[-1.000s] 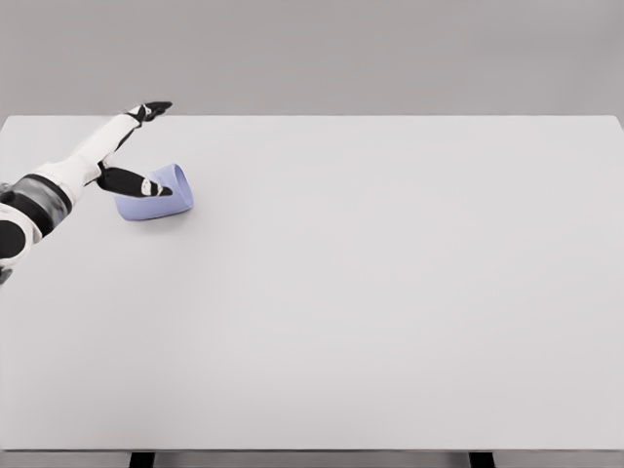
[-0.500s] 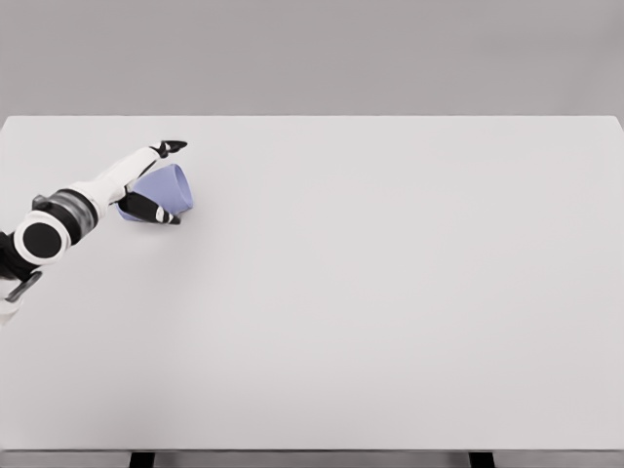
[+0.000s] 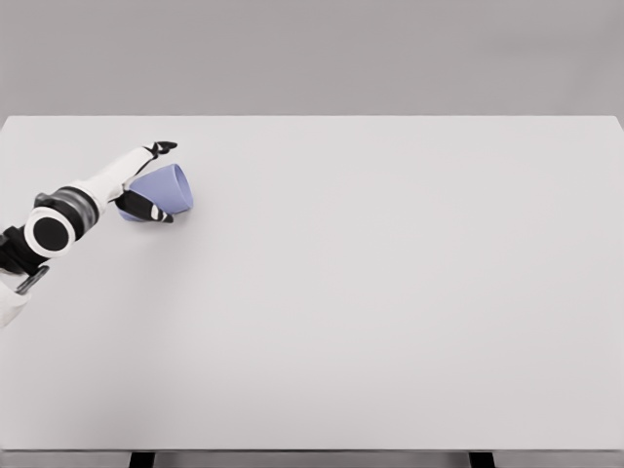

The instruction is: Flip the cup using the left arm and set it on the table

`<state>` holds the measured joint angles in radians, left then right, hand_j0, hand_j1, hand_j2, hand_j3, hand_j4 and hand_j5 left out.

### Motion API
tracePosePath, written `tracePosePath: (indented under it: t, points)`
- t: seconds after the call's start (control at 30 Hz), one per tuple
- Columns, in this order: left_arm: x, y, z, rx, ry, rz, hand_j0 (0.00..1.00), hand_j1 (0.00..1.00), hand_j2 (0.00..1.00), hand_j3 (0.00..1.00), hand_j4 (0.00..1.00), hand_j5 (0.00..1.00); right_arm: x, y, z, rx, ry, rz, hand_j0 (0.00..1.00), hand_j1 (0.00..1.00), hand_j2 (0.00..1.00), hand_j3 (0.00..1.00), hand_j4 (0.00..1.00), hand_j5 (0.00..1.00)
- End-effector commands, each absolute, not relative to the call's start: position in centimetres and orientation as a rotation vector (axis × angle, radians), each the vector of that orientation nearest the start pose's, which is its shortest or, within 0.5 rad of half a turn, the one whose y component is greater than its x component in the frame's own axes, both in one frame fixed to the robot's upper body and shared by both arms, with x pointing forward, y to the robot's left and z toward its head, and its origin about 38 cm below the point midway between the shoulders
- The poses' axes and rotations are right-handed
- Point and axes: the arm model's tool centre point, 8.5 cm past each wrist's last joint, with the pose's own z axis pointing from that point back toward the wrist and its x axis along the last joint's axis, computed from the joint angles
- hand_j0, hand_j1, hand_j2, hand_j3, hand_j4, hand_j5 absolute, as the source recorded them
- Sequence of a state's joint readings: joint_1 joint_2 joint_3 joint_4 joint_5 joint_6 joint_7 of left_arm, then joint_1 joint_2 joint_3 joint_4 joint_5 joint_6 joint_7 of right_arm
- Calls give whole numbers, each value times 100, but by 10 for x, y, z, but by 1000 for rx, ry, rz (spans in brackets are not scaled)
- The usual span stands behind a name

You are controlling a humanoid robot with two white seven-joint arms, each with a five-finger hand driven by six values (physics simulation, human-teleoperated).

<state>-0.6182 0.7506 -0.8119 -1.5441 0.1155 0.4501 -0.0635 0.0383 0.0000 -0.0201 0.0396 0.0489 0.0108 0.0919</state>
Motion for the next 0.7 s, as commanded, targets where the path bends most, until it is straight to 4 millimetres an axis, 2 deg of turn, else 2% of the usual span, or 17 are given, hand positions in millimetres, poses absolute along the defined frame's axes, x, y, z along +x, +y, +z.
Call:
tracePosePath:
  t: [0.0,0.63,0.67]
  points:
    - [458,294,155,460,-1152,-1018,100,100,100,100,100,100,-40,-263,-260,7,91,21,100,100,100,100,100,100]
    - [460,292,149,454,-1140,-1008,100,100,100,100,100,100,-40,-263,-260,7,91,21,100,100,100,100,100,100]
    - [459,291,147,451,-1137,-1014,97,97,97,97,97,97,-40,-263,-260,7,91,21,100,100,100,100,100,100]
